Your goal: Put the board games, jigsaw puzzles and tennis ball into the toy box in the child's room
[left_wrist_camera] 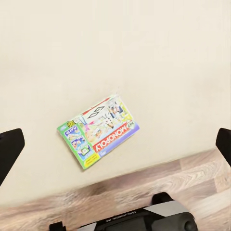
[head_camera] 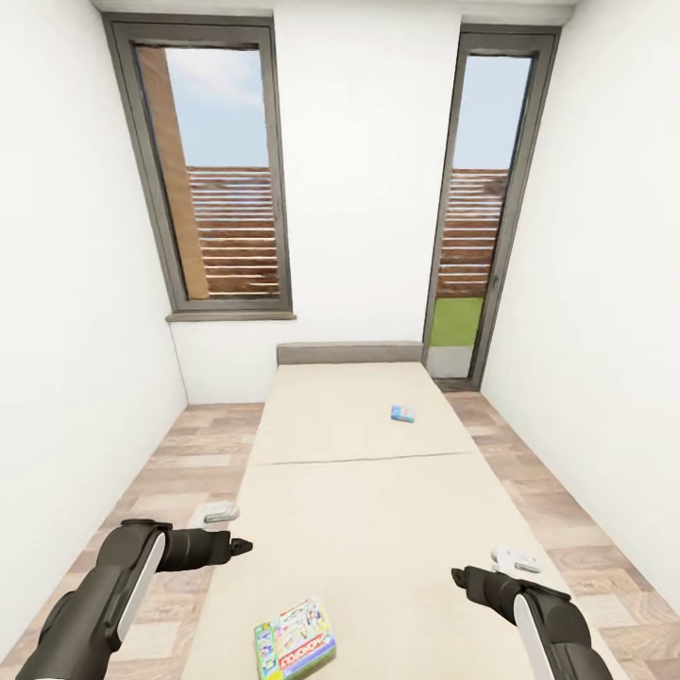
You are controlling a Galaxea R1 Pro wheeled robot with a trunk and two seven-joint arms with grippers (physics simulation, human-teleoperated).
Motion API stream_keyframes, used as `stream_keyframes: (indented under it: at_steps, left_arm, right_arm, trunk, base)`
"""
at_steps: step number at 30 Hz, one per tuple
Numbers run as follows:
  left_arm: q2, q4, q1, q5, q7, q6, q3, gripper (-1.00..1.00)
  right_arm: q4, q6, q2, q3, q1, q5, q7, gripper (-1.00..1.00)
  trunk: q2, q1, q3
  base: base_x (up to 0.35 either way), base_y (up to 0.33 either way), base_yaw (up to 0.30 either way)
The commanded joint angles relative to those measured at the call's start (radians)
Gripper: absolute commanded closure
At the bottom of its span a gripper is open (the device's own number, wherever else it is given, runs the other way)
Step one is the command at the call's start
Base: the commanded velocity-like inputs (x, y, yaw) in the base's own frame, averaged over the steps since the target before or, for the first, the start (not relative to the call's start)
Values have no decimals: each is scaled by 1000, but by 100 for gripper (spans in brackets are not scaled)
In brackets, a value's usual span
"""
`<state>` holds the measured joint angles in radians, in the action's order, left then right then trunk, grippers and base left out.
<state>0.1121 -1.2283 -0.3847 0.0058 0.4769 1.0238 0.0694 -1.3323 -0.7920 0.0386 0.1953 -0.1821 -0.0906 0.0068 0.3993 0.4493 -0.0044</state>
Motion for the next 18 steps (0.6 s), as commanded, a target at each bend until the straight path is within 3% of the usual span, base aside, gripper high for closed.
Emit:
stream_keyframes:
  at_steps: [1, 7, 12, 18]
  left_arm:
    - [0, 0, 0, 0, 3, 6, 1, -100]
    - [0, 0, 0, 0, 3, 6, 1, -100]
    - [-1, 0, 0, 0, 2, 6, 0, -100]
    - [-1, 0, 0, 0, 2, 6, 0, -100]
  right_arm:
    - [-1, -4, 1, 3, 0, -6, 1, -100]
    - [-1, -4, 0, 2, 0, -6, 1, -100]
    - [-1, -4, 1, 3, 0, -7, 1, -100]
    - [-1, -4, 1, 3, 0, -6, 1, -100]
  trunk:
    - [1, 1, 0]
    - [1, 1, 0]
    - [1, 1, 0]
    - [1, 1, 0]
  base:
    - [181, -132, 1]
    - [161, -117, 0]
    - [18, -22, 0]
    - [3, -187, 0]
